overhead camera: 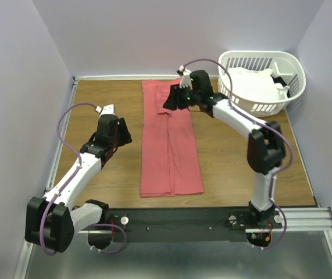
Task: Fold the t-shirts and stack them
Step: Fold the tshirt
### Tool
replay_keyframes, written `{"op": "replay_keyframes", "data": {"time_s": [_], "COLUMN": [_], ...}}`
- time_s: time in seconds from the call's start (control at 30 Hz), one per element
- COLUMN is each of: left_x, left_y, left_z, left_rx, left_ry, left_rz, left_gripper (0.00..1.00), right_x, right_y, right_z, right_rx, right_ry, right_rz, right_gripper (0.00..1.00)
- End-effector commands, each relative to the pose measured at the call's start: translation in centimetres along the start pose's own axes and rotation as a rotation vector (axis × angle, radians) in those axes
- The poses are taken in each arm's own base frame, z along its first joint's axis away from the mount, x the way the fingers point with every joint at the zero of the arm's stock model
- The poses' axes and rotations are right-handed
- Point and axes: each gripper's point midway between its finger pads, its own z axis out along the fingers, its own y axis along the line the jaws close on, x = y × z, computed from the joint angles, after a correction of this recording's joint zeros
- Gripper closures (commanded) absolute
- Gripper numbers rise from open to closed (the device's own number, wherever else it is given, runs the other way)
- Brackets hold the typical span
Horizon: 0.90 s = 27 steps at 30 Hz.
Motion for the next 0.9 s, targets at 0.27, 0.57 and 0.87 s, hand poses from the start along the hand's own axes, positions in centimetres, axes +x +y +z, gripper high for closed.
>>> {"op": "replay_keyframes", "data": {"time_s": [0.27,0.57,0.87], "left_x": [11.4,18.1,13.8], "left_y": [-3.9,-3.9,-5.2], "left_z": [-3.7,-4.4,-4.9], "left_rx": [0.127,0.053,0.032], "left_ry": [0.357,0.555,0.401], "left_rz": [-0.035,0.051,0.004], "left_gripper": [0.37,0.37,0.37], "right_x": [23.0,30.5,28.1], "right_y": [0.7,2.0,7.0], "right_z": [-17.2,-21.3,-19.1], "right_rx": [0.303,0.315,0.254], "right_ry": [0.421,0.524,0.492], "right_rz": [0.329,0.468,0.327], "right_gripper": [0.41,0.43,0.47]}}
